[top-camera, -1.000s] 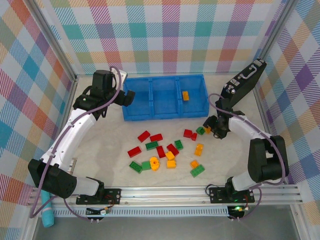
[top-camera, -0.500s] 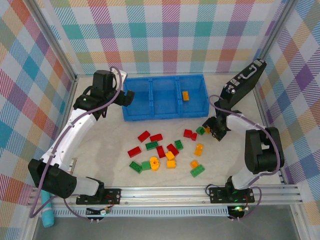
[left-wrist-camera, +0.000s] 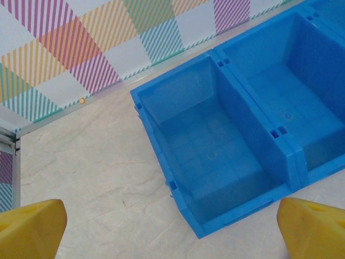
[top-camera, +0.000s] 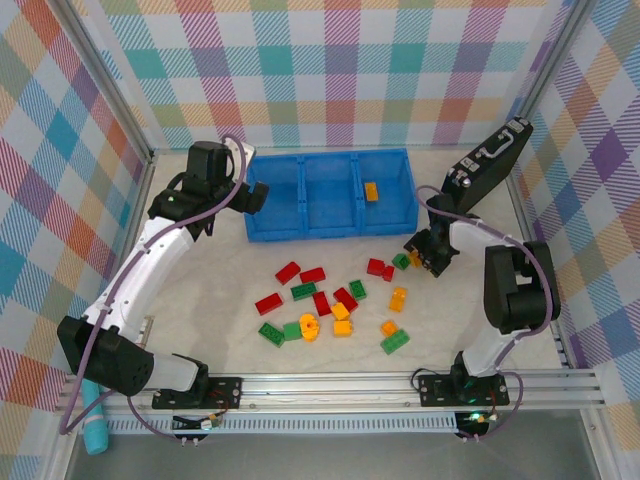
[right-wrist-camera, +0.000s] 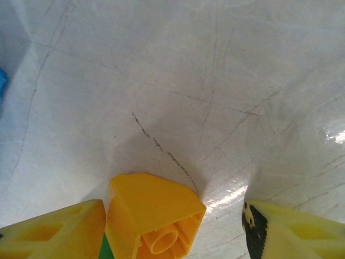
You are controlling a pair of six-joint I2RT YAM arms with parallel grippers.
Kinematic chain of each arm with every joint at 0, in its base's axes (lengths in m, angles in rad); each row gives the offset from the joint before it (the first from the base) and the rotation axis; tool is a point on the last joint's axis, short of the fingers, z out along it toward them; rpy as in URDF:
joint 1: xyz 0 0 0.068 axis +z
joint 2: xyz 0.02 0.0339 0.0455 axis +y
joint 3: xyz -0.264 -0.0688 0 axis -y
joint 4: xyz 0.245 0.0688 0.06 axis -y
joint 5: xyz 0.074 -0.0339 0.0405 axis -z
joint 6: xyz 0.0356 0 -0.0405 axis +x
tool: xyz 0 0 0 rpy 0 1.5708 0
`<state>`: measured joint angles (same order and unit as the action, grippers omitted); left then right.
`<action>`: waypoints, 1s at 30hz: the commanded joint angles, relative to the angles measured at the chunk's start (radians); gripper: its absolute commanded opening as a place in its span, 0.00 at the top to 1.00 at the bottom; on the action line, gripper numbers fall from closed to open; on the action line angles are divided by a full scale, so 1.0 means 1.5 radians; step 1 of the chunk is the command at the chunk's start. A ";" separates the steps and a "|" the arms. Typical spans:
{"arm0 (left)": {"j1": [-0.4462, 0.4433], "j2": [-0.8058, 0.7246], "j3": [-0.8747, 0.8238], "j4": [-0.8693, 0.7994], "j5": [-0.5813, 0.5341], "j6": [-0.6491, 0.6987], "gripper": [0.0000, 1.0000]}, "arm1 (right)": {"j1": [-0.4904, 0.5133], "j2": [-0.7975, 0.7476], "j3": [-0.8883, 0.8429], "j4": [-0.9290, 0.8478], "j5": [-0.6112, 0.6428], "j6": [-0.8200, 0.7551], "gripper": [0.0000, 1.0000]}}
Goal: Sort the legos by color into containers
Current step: Pick up the lego from the middle-right of the table.
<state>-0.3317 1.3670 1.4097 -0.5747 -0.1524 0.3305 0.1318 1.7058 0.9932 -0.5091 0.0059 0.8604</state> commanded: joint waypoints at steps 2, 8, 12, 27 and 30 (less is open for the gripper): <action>-0.006 0.003 -0.006 -0.001 -0.013 0.008 0.00 | -0.004 0.024 0.012 0.005 0.002 0.003 0.34; -0.006 0.005 -0.006 -0.002 -0.015 0.010 0.00 | -0.002 0.039 0.011 0.002 0.006 -0.006 0.41; -0.006 0.005 -0.006 -0.002 -0.014 0.009 0.00 | 0.003 0.040 0.012 -0.009 0.023 -0.016 0.44; -0.007 -0.001 -0.007 -0.002 -0.011 0.009 0.00 | 0.019 0.035 0.026 -0.035 0.070 -0.058 0.63; -0.007 -0.002 -0.007 -0.002 -0.009 0.010 0.00 | 0.022 0.003 0.045 -0.061 0.091 -0.081 0.64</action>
<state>-0.3317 1.3701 1.4094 -0.5747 -0.1593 0.3309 0.1577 1.7309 1.0348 -0.5701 0.0807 0.7898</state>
